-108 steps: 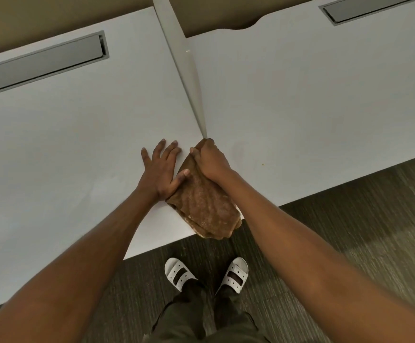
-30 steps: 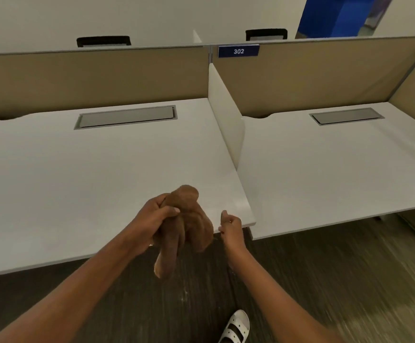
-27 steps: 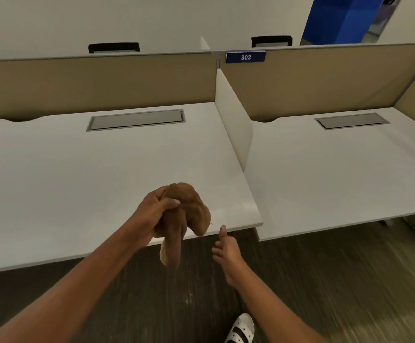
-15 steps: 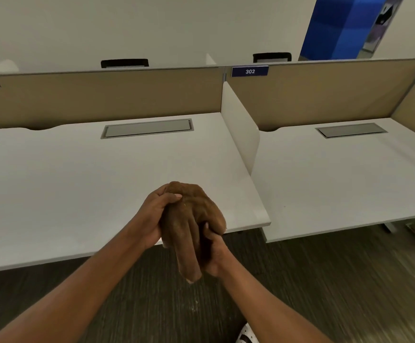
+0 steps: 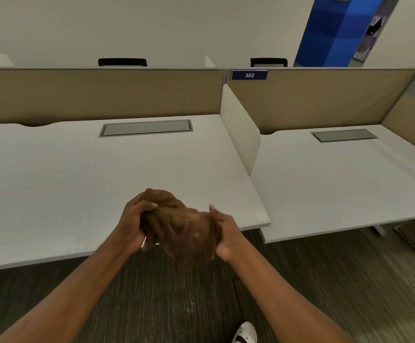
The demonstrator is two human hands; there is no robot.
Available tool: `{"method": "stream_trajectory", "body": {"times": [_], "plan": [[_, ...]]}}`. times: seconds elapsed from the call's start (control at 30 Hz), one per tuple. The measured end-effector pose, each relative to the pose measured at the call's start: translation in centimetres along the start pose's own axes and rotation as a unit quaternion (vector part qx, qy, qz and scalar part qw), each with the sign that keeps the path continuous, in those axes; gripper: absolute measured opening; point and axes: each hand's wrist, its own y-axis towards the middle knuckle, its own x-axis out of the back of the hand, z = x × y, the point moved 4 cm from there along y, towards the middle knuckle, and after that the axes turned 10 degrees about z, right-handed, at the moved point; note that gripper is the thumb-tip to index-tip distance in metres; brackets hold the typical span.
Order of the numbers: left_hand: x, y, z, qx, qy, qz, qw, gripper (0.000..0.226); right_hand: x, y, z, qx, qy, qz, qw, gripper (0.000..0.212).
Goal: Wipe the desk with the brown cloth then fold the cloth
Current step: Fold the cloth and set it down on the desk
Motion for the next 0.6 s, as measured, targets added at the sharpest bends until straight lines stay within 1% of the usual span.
{"method": "stream_trajectory", "body": {"times": [0.07,0.13,0.17,0.23,0.3,0.37,0.43,0.47,0.53,0.6], "plan": [[0.6,-0.1,-0.5,-0.014,-0.062,0.032,0.997,0.039,0.2,0.1,0.9,0.043,0.066,0.016,0.997,0.05],[0.8,0.0,-1.0,-0.021,-0.077,0.066,0.995,0.039,-0.3,0.4,1.0,0.043,0.105,0.033,0.993,0.058],[0.8,0.1,-1.2,-0.023,-0.071,0.08,0.994,0.039,-0.7,0.5,1.0,0.04,0.101,0.035,0.993,0.06],[0.6,0.2,-1.4,-0.015,-0.049,0.083,0.995,0.039,-1.1,0.5,0.9,0.034,0.064,0.019,0.997,0.057],[0.4,0.5,-1.5,-0.007,-0.005,0.065,0.998,0.035,-1.8,0.3,1.2,0.026,0.015,-0.005,1.0,0.046],[0.5,1.1,-1.9,-0.001,0.05,0.022,0.999,0.033,-1.9,0.2,2.5,0.062,-0.078,-0.061,0.993,0.033],[2.0,1.6,-4.1,-0.007,0.075,0.002,0.997,0.029,-4.9,0.6,4.1,0.13,-0.169,-0.082,0.974,0.032],[2.0,1.9,-4.4,-0.003,0.085,-0.004,0.996,0.026,-5.3,0.5,4.9,0.151,-0.186,-0.089,0.967,0.028],[2.3,2.4,-4.9,-0.013,0.121,-0.021,0.992,0.024,-5.6,0.3,6.3,0.187,-0.185,-0.109,0.959,0.02],[2.7,2.5,-4.9,-0.024,0.168,-0.036,0.985,0.028,-5.3,-0.2,7.1,0.217,-0.195,-0.12,0.949,0.024]]}}
